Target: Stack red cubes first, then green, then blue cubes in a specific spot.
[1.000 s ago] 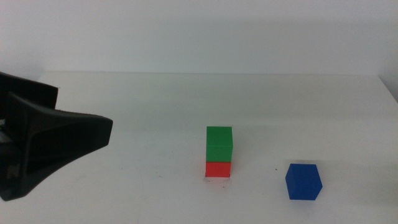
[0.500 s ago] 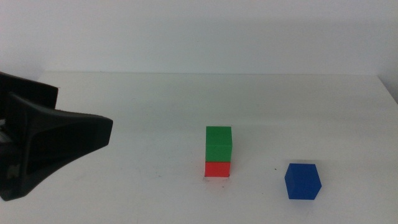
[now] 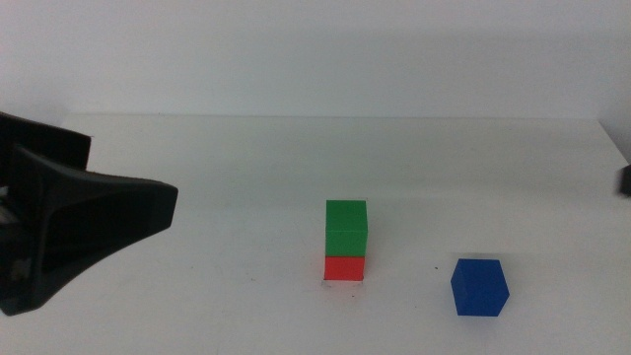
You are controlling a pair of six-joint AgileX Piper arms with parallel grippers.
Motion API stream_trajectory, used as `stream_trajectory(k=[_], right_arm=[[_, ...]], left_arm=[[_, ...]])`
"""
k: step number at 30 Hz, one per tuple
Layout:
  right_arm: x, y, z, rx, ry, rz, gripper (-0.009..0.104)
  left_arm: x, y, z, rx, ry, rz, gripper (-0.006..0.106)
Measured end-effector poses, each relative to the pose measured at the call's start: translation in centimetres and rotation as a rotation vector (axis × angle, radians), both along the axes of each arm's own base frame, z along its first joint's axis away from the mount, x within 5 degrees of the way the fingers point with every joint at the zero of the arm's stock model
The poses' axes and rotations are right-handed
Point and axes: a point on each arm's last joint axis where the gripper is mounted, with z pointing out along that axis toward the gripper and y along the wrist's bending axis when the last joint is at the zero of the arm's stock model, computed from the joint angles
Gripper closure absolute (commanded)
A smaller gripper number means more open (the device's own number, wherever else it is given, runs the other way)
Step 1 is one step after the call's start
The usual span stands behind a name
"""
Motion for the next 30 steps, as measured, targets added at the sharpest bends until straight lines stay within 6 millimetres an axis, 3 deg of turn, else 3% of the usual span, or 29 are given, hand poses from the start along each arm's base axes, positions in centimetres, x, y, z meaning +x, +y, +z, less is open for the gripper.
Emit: stream_trajectory(k=[5,9,12,16,23,30], right_arm=[[4.3,5.1,-2.8,-0.127,0.224,0.071,0.003],[7.0,8.9,-6.8,-0.193,0.348,0.102,0.004],[8.9,10.3,-10.1,-0.222,0.426,0.103,0.004],[10.8,11.0,-13.1,-0.240,0.470,0.093,0.004],[12.6,11.0,-16.5,-0.252,0.514,0.071,0.004],[14.0,10.7,-19.0,-0.239,0.533,0.039,0.022]], left_arm=[[0.0,0.0,0.0,0.003,-0.003,0.002,0.007],[0.1,0.1,0.0,0.007,-0.007,0.005,0.007],[0.1,0.1,0.0,0.012,-0.011,0.008,0.007],[0.1,0.2,0.0,0.018,-0.017,0.012,0.007],[0.2,0.2,0.0,0.026,-0.024,0.018,0.007],[0.2,0.2,0.0,0.026,-0.024,0.018,0.007]])
